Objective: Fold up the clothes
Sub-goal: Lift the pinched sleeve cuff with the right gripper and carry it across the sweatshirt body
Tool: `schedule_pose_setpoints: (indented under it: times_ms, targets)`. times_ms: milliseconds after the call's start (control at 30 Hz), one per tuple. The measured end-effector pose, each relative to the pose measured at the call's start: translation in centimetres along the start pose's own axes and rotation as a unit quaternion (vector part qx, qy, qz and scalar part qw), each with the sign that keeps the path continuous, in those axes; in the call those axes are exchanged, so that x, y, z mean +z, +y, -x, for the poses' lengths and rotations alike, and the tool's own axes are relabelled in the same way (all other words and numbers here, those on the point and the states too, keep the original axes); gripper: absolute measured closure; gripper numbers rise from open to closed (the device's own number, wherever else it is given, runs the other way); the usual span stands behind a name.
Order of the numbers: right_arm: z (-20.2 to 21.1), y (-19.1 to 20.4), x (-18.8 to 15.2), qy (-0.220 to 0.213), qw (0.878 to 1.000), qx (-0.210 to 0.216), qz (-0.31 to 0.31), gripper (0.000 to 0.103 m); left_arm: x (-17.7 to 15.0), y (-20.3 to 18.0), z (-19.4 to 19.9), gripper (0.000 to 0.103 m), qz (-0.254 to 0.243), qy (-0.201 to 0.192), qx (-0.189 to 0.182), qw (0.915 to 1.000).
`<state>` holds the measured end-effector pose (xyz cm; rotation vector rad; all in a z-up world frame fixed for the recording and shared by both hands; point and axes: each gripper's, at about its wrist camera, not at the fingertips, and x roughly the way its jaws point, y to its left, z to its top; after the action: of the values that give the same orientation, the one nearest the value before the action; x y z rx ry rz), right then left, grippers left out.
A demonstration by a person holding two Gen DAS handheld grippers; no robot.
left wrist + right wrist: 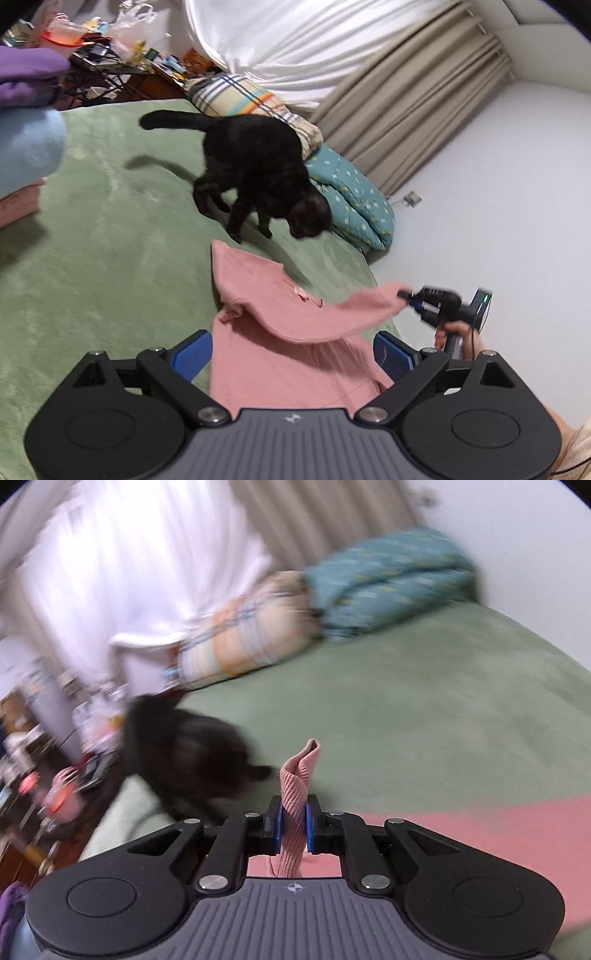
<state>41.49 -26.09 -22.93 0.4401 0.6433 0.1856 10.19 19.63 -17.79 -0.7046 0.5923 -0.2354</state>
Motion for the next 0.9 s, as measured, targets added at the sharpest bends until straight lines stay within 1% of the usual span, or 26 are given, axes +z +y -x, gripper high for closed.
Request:
schedule_pose_setpoints:
  times_ms: [100,167,233,300,367,533,600,667,767,800,900]
  targets:
    - [0.4,-3.8,-0.7,-0.018,1.0,-0.021,-0.014,0.092,-0.4,-0.6,-1.1,0.009,-0.005,0.013,0.008,0.9999]
    - [1.1,-5.7,-1.0,-0.04,0.998,-0.023,-0.035,0.092,-0.6,-0.7,-1.9,0.009,-0.009,0.022,0.017,0.9996]
    - [1.9,-7.1,-0.9,-0.062,0.996,-0.022,-0.053,0.092,-0.5,-0.8,-2.4,0.009,-0.009,0.027,0.019,0.9994]
    - [2.4,-7.9,-0.5,-0.07,0.996,-0.034,-0.034,0.092,-0.5,-0.8,-3.0,0.009,-0.007,0.032,0.018,0.9993]
    - [2.1,-8.9,-0.6,-0.063,0.997,-0.048,-0.025,0.092,-0.7,-0.9,-3.7,0.009,-0.007,0.037,0.019,0.9991]
    - [1.6,-10.7,-2.2,-0.047,0.996,-0.066,-0.043,0.091,-1.1,-0.6,-5.2,0.009,-0.004,0.055,0.019,0.9983]
    - [0.9,-11.4,-3.3,-0.028,0.995,-0.083,-0.038,0.091,-1.1,-0.3,-6.0,0.009,-0.005,0.062,0.023,0.9978]
    - [0.8,-12.0,-4.2,-0.022,0.993,-0.103,-0.045,0.091,-0.7,0.1,-7.3,0.009,-0.006,0.068,0.028,0.9973]
    - [0.9,-13.6,-5.5,-0.015,0.992,-0.105,-0.066,0.091,0.3,0.5,-9.1,0.009,-0.008,0.073,0.027,0.9969]
    - [0.6,-14.3,-5.8,-0.007,0.992,-0.103,-0.072,0.091,0.6,0.7,-9.6,0.009,-0.008,0.074,0.024,0.997]
    - [0.3,-15.2,-6.5,0.003,0.992,-0.108,-0.067,0.091,1.3,1.3,-11.1,0.009,-0.007,0.074,0.021,0.997]
